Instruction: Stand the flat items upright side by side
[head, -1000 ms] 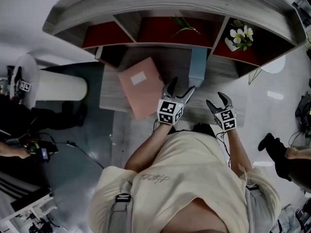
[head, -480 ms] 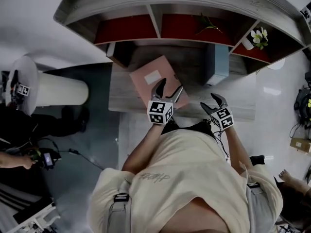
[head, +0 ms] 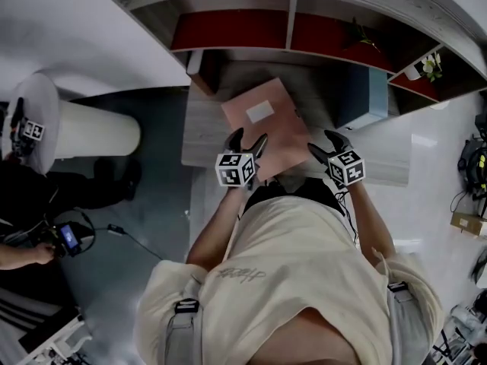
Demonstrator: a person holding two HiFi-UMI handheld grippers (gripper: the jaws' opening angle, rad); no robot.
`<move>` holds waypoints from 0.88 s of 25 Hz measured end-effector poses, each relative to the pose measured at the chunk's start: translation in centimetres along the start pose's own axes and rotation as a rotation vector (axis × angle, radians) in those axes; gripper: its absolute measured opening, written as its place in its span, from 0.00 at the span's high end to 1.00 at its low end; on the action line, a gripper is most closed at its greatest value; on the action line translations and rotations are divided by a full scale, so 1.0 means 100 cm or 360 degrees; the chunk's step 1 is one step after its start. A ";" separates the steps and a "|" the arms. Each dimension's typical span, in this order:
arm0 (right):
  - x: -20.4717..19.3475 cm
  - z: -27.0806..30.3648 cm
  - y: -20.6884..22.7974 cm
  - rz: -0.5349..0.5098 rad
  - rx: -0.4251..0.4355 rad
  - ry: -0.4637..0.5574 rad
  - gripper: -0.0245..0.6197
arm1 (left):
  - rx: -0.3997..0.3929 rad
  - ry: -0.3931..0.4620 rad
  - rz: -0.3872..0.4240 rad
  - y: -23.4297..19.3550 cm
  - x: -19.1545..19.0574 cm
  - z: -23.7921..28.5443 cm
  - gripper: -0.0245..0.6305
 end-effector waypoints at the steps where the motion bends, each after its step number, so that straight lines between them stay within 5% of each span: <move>1: 0.003 0.005 0.000 0.0000 0.0006 -0.0023 0.47 | 0.0019 -0.0012 -0.0019 -0.007 -0.002 -0.003 0.41; 8: 0.013 0.046 0.011 -0.0086 0.0016 -0.0137 0.47 | 0.0145 -0.0115 -0.0158 -0.044 -0.024 -0.005 0.40; 14: 0.015 0.088 0.027 0.0136 0.0007 -0.0204 0.47 | 0.0245 -0.0220 -0.0343 -0.058 -0.044 -0.006 0.38; 22: 0.008 0.134 0.035 0.0396 0.0133 -0.0495 0.47 | 0.0047 -0.0404 -0.0499 -0.077 -0.065 0.020 0.35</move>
Point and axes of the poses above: the fingertips, and each gripper's own axes: z forward along the fingers, y to its right, x out of its top, the point moved 7 cm from there along -z, backward along the fingers, and after that the axes turned 10 degrees about y, right-handed, at the moved point
